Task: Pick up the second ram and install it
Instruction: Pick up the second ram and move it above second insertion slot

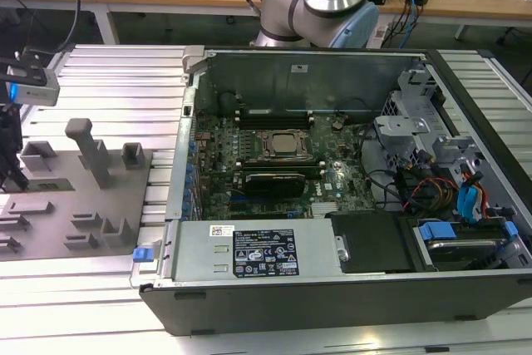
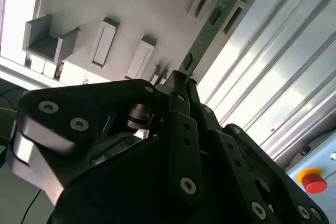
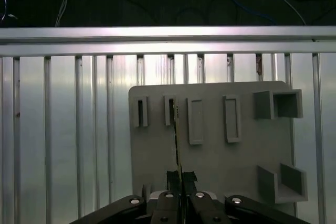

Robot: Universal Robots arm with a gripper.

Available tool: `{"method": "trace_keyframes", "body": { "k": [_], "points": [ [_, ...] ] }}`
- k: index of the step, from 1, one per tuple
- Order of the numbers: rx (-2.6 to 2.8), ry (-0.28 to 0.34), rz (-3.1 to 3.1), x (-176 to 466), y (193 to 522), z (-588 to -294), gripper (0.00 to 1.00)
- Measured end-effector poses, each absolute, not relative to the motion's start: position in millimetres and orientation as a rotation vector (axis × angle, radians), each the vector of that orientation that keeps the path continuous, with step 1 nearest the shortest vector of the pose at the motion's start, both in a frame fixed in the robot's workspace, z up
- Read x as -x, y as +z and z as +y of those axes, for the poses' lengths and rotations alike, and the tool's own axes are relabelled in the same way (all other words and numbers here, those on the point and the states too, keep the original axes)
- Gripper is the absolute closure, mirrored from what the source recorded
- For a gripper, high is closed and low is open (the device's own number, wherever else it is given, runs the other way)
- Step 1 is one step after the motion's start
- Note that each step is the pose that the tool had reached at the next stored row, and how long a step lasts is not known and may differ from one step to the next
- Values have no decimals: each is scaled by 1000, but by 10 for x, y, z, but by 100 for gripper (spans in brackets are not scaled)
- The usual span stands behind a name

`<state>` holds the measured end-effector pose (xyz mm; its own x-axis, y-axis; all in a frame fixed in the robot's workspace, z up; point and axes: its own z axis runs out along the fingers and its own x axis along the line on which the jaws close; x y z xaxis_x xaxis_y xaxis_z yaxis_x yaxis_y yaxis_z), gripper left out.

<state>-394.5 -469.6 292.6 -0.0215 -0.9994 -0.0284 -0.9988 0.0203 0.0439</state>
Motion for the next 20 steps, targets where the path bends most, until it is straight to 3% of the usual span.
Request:
{"method": "trace_keyframes", "body": {
  "k": [20],
  "points": [
    [-2190, -80, -2236, 3945, 3337, -4696, 86]
  ]
}}
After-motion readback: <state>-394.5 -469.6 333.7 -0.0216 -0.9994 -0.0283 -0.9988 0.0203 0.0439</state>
